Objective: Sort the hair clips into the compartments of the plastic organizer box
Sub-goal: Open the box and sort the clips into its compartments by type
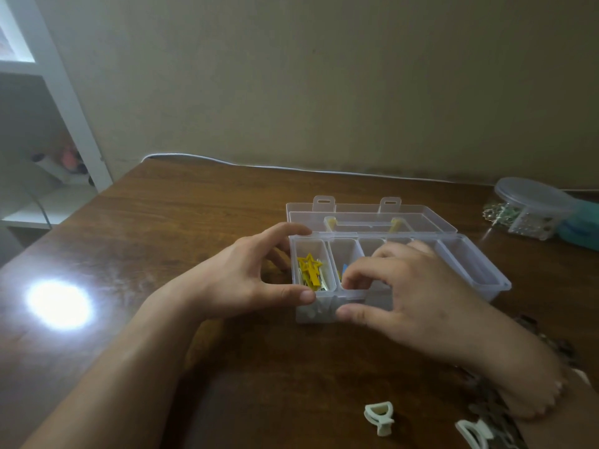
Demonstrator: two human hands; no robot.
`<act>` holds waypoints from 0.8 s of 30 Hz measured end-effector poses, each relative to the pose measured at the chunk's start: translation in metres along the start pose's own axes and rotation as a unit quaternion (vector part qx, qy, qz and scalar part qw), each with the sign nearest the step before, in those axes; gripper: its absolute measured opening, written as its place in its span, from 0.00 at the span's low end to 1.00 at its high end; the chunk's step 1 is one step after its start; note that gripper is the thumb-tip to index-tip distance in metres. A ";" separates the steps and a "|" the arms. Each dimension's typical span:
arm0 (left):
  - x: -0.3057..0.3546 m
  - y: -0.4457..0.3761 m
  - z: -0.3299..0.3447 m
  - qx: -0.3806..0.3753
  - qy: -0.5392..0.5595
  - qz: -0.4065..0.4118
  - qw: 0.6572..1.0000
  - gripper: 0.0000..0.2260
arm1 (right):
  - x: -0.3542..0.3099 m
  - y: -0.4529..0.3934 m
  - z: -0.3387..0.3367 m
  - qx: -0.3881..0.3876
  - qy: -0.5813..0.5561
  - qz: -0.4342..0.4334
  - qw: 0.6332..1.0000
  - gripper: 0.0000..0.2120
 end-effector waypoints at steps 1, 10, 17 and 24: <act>0.000 0.000 0.000 -0.001 0.000 0.000 1.000 0.40 | 0.000 0.000 -0.003 0.022 -0.018 -0.002 1.000 0.20; -0.001 -0.001 0.000 0.004 -0.002 0.004 1.000 0.39 | 0.009 0.009 -0.031 0.250 -0.069 -0.003 0.966 0.15; -0.001 -0.001 0.001 0.005 0.006 0.007 1.000 0.38 | 0.012 0.010 -0.028 0.138 -0.144 -0.039 0.979 0.16; 0.000 -0.001 0.001 0.006 0.012 0.003 1.000 0.39 | 0.046 0.044 -0.024 -0.142 -0.001 0.086 0.986 0.06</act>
Point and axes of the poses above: each hand's wrist, its own y-axis away from the middle knuckle, its own z-axis out of the palm, x = y × z, the point moved 8 cm from there along -y, towards the middle knuckle, and after that the axes turned 6 degrees about y, right-handed, at the moved point
